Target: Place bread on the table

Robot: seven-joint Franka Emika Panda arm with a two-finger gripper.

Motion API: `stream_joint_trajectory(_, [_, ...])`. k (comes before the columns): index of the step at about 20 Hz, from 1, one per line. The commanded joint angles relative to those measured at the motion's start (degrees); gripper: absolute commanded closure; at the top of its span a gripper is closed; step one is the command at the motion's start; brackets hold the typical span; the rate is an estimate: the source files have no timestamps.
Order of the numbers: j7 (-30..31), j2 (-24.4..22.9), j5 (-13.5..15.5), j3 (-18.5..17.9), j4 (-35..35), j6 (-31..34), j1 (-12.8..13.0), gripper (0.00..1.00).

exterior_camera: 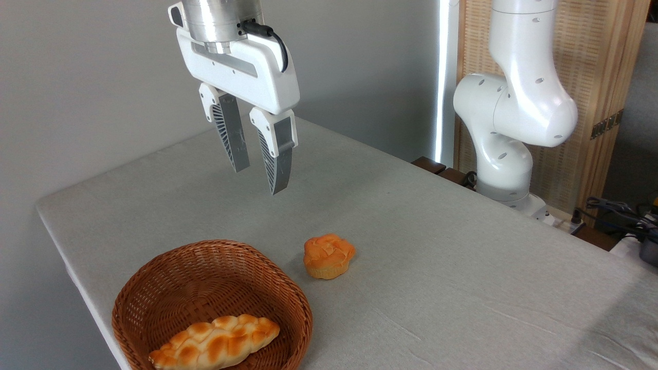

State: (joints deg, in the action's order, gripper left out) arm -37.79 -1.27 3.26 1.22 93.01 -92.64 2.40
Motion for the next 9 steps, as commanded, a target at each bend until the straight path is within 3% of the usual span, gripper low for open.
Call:
stream_joint_trajectory(1, [-0.1,0.48,0.7,-0.43,-1.34,1.06,-0.12,0.0])
stream_joint_trajectory(9, [-1.15,0.48,0.17,-0.7,-1.43,0.88,-0.21,0.0])
